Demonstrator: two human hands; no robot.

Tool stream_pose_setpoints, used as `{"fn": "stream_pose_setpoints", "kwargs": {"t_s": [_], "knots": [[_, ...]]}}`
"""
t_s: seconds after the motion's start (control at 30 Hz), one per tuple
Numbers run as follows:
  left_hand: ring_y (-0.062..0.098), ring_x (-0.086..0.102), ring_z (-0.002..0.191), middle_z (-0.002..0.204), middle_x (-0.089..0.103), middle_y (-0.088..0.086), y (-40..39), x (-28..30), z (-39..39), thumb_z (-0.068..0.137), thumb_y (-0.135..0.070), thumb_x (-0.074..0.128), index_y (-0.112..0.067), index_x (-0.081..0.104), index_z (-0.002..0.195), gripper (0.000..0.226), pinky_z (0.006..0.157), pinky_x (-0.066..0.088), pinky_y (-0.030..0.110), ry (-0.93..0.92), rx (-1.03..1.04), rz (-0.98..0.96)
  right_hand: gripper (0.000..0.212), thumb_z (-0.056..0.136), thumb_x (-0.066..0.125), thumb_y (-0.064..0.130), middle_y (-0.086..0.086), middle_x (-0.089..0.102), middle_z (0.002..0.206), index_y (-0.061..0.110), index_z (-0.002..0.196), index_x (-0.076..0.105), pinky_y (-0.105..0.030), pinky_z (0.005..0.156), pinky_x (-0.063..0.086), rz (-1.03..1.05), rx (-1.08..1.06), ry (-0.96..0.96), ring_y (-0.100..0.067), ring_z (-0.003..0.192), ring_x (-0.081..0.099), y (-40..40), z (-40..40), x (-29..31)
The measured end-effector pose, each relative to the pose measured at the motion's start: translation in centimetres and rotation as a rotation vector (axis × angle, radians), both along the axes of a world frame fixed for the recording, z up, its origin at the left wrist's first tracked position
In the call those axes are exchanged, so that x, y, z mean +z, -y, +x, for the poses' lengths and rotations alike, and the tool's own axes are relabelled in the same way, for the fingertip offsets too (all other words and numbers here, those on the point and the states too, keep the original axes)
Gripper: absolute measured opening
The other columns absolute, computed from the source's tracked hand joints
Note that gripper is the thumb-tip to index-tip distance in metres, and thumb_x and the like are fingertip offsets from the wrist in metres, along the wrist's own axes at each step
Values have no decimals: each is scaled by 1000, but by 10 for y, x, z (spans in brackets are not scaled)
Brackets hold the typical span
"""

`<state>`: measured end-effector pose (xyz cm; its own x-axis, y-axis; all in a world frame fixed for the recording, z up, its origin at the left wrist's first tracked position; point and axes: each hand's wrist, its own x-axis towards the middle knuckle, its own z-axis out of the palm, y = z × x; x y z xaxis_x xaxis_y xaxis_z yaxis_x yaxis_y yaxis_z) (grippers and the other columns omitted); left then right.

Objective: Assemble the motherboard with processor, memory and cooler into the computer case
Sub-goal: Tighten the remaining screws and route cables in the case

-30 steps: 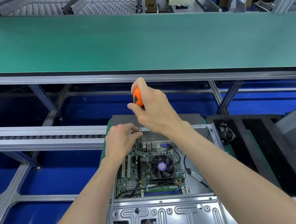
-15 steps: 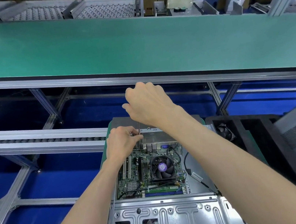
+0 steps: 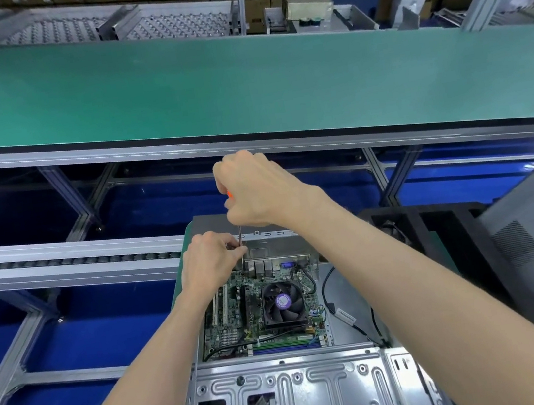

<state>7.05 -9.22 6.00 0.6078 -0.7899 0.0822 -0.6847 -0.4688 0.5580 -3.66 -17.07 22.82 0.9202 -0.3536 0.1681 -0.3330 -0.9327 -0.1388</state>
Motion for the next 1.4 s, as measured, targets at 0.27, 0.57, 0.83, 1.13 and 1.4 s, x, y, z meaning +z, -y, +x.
{"fn": "stream_pose_setpoints", "kwargs": {"t_s": [0.27, 0.57, 0.83, 1.13, 1.4], "knots": [[23, 60, 68, 59, 65, -2, 1, 1, -2, 84, -39, 73, -26, 77, 78, 15, 60, 54, 36, 18, -15, 20, 16, 80, 63, 19, -4, 46, 90, 11, 89, 52, -32, 57, 28, -49, 6, 2, -27, 74, 45, -1, -4, 2], [28, 62, 74, 63, 66, 3, 2, -3, 1, 85, -40, 72, -24, 76, 79, 18, 65, 55, 41, 50, -36, 36, 23, 85, 64, 22, -2, 40, 83, 11, 88, 45, -35, 60, 32, -116, -14, 25, -27, 73, 42, -7, -1, -3], [26, 61, 71, 66, 68, 4, 3, -5, 4, 84, -40, 73, -23, 78, 83, 17, 62, 54, 38, 65, -26, 34, 22, 92, 59, 19, 4, 24, 69, 13, 86, 39, -29, 50, 20, -133, -10, 41, -25, 68, 39, -7, 4, -6], [26, 60, 75, 67, 68, 2, 4, -5, 4, 84, -43, 72, -26, 79, 83, 18, 64, 53, 38, 70, -30, 47, 21, 81, 63, 13, -2, 42, 78, 11, 87, 43, -31, 52, 32, -52, 19, 6, -25, 67, 44, -5, 4, -3], [26, 61, 70, 63, 66, 1, 3, -4, 2, 84, -43, 73, -23, 79, 81, 21, 64, 54, 40, 74, -33, 52, 20, 78, 65, 13, -5, 46, 89, 12, 87, 47, -29, 53, 27, -39, 57, 4, -26, 73, 45, -6, 3, 0]]}}
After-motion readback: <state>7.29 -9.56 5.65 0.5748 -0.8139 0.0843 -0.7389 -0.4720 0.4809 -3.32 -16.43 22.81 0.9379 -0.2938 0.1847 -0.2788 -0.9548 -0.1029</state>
